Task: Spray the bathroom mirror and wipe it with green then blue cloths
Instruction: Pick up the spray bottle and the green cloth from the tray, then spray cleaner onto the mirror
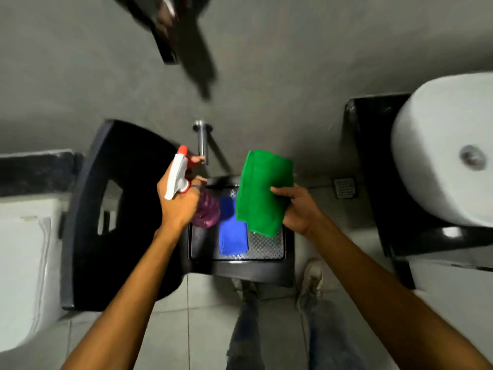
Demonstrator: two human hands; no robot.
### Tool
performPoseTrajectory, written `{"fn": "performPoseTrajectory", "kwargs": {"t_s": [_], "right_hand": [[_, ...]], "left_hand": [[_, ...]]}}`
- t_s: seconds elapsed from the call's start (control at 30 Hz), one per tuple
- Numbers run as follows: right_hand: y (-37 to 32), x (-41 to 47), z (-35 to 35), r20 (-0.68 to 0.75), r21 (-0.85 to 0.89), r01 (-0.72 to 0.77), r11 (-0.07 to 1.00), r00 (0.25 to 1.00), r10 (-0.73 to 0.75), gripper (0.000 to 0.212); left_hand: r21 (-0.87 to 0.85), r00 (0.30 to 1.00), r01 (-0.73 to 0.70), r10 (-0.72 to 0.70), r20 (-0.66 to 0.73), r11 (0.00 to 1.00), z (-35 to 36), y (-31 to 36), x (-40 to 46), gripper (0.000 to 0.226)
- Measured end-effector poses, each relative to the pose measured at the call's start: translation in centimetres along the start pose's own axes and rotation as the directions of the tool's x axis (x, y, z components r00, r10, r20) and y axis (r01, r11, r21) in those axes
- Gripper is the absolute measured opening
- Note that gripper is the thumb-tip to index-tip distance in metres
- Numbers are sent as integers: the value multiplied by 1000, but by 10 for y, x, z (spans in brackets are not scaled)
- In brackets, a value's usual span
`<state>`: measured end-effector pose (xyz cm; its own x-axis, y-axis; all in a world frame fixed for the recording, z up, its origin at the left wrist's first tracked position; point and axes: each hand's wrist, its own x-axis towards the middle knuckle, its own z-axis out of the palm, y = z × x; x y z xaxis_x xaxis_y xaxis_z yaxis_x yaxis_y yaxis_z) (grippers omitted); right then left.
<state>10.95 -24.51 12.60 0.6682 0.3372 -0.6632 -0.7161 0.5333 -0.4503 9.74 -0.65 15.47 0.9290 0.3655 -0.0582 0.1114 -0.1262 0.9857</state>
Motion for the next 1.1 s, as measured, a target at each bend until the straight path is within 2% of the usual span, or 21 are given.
{"fn": "performPoseTrajectory", "kwargs": {"t_s": [0.13,0.27,0.3,0.43,0.57,0.73,0.87,0.97,1.1], "right_hand": [[-85,-70,77,245,34,131,991,960,-136,51],[-173,-129,152,364,1,284,959,893,-265,54],[-198,-152,176,411,-12,352,936,855,-317,53],[-267,-204,234,487,11,514,858,747,-453,53],[-327,-262,285,542,25,664,748,619,-568,54],[-374,-305,330,567,-10,750,662,549,-614,59],[-393,-329,351,613,-8,776,631,502,-610,59],[-399,-335,355,624,-14,792,611,484,-613,58],[-405,-339,354,627,-7,794,608,477,-616,57]], "left_hand": [[-4,989,-141,141,50,990,2,116,8,62],[-88,939,-332,338,62,939,12,236,20,44],[-109,910,-408,413,34,907,11,279,21,42],[-198,815,-547,571,96,814,14,367,25,47],[-283,737,-594,651,184,753,7,450,23,31],[-300,674,-628,694,254,719,10,512,17,25],[-319,666,-627,702,252,711,12,543,13,23],[-329,652,-637,715,251,697,14,550,8,22],[-343,670,-587,678,303,733,14,537,2,27]]}}
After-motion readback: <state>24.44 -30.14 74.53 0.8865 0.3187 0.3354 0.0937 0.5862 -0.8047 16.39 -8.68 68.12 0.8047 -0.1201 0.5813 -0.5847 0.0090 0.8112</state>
